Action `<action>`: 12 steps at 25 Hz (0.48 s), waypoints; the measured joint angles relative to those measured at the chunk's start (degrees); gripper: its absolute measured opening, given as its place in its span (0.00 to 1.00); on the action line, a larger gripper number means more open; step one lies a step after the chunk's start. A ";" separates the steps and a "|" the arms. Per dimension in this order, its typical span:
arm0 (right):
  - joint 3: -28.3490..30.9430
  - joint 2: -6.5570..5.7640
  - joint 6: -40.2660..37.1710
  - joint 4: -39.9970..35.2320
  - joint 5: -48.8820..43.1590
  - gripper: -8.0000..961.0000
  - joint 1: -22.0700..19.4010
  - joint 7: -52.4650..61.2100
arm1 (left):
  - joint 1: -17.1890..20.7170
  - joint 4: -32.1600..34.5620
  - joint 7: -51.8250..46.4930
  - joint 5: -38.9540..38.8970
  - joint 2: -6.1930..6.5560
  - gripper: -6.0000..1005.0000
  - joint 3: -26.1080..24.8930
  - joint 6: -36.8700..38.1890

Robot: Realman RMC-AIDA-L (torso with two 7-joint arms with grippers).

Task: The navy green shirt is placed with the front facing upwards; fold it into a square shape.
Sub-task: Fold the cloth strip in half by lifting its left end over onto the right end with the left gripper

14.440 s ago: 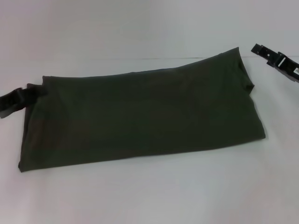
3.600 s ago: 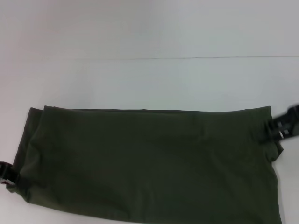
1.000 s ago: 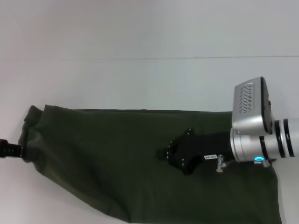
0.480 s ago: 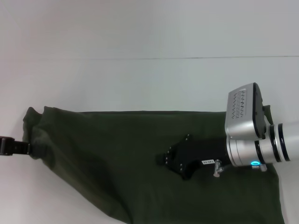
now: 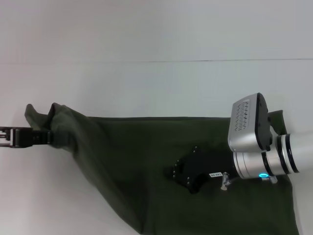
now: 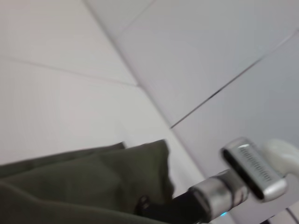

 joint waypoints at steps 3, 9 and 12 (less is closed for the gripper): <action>-0.03 0.08 0.47 0.59 0.21 0.01 0.29 -0.75 | -0.24 -1.95 1.47 -2.55 -0.72 0.04 0.48 0.06; -0.04 0.10 1.91 3.09 2.06 0.02 1.39 -2.71 | -0.89 -5.05 3.37 -6.81 -2.35 0.04 2.92 -0.98; -0.29 0.08 2.61 3.80 2.06 0.03 1.76 -2.75 | -1.59 -6.38 3.99 -7.41 -2.86 0.04 3.01 -1.83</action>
